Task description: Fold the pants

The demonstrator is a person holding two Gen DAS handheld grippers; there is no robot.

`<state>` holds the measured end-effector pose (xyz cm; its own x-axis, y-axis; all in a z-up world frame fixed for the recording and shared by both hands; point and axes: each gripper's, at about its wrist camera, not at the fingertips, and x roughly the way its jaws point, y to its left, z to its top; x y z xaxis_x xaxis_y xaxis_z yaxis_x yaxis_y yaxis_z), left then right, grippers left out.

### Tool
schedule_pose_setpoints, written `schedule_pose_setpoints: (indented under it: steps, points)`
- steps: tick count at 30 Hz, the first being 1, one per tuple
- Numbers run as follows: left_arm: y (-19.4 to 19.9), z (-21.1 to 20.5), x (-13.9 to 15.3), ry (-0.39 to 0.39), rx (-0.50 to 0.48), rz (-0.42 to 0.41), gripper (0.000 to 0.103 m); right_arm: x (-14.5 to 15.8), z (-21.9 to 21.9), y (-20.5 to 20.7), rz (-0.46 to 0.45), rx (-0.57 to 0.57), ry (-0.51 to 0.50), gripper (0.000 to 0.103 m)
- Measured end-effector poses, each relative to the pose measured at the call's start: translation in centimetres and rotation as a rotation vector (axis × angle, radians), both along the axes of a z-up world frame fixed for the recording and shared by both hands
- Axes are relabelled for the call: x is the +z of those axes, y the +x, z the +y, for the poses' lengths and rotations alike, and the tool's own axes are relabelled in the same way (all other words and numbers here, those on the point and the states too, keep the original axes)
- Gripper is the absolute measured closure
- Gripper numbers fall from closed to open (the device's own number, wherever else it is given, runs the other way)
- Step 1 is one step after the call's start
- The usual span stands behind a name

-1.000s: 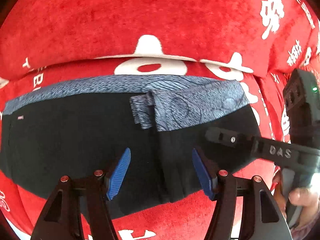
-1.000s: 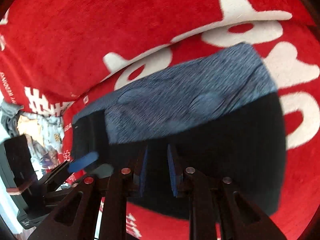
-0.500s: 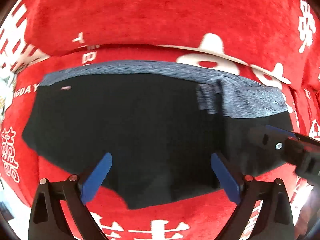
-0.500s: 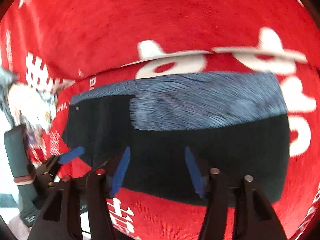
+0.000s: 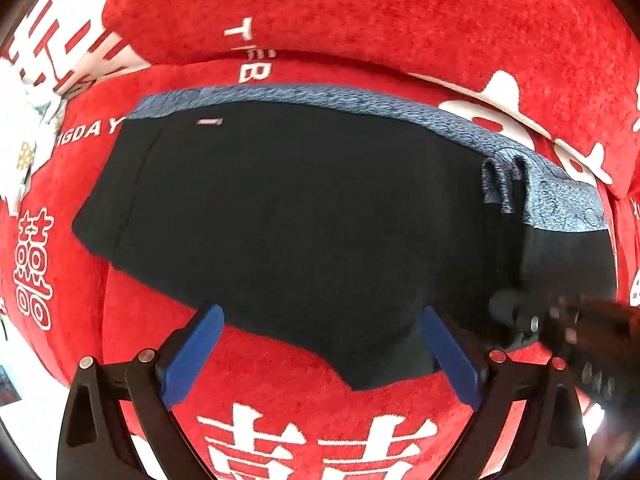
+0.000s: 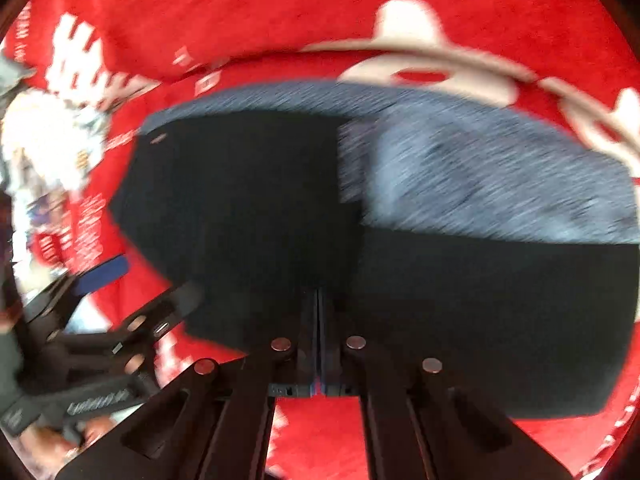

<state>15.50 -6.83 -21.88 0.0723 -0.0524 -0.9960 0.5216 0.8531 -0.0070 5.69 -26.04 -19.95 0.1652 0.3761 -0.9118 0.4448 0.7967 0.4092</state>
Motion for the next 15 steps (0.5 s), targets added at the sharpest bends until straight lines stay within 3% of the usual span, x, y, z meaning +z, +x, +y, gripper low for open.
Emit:
schedule_pose_setpoints:
  steps: [5,8,9,11,13,15]
  points:
    - [0.4,1.4,0.7,-0.004,0.037,-0.003,0.003,2.1,1.3,-1.4,-0.020,-0.003,0.012,0.096]
    - [0.4,2.1,1.1,-0.009,0.062,-0.007,0.003,3.0,1.1,-2.7,0.003,-0.003,0.007,0.072]
    - [0.4,2.4,1.2,-0.008,0.070,-0.008,0.003,3.2,1.0,-3.2,0.008,-0.004,0.025,0.056]
    - [0.5,2.7,1.1,-0.005,0.080,-0.001,0.001,3.6,1.2,-3.8,0.037,0.011,-0.008,0.035]
    - [0.5,3.1,0.8,-0.011,0.097,0.015,0.001,3.9,1.1,-4.3,0.044,0.024,-0.015,0.035]
    - [0.4,3.6,0.7,-0.020,0.110,0.027,0.001,4.0,1.3,-4.5,0.055,0.026,-0.017,0.026]
